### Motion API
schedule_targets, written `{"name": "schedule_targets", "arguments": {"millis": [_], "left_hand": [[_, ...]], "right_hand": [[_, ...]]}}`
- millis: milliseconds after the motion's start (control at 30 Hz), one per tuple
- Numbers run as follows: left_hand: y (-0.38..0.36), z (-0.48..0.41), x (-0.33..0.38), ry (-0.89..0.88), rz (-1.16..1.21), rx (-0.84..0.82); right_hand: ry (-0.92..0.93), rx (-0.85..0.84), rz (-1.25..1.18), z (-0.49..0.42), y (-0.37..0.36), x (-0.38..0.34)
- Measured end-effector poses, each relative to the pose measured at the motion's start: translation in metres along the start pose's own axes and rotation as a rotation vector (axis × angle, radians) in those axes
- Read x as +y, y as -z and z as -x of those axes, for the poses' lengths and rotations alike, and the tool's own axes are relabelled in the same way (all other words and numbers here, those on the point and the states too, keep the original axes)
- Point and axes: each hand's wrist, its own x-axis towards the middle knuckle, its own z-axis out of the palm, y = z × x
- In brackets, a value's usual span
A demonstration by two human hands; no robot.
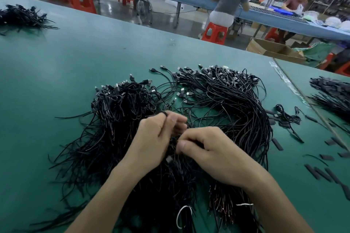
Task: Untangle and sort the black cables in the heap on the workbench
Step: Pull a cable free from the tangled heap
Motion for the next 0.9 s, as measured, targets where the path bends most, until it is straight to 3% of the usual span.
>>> {"name": "schedule_targets", "arguments": {"millis": [67, 233, 333, 467, 633, 700, 800, 833, 900], "left_hand": [[0.001, 0.002, 0.005, 0.07, -0.039, -0.142], [0.005, 0.007, 0.022, 0.277, 0.312, -0.387], [0.009, 0.008, 0.031, 0.333, 0.534, -0.498], [0.011, 0.006, 0.033, 0.271, 0.828, -0.4], [0.01, -0.003, 0.023, 0.183, 1.094, -0.142], [0.011, -0.005, 0.013, 0.134, 0.889, -0.084], [0.007, -0.003, -0.001, 0.025, 0.046, 0.086], [0.006, -0.002, -0.002, 0.003, -0.1, 0.068], [0.004, 0.001, 0.003, 0.127, -0.027, -0.066]], "right_hand": [[0.048, 0.074, -0.037, 0.0, 0.006, -0.004], [0.087, 0.345, -0.293, -0.009, 0.013, 0.001], [0.068, 0.41, -0.424, -0.014, 0.003, 0.003], [-0.013, 0.258, -0.459, -0.015, -0.011, 0.005], [-0.119, 0.043, -0.164, -0.013, -0.014, 0.003], [-0.128, -0.047, -0.07, -0.011, -0.012, -0.001], [-0.086, -0.043, 0.01, -0.01, -0.005, -0.005], [-0.064, -0.005, 0.005, -0.01, -0.001, -0.006], [-0.005, 0.1, -0.012, -0.011, 0.005, -0.007]]}}
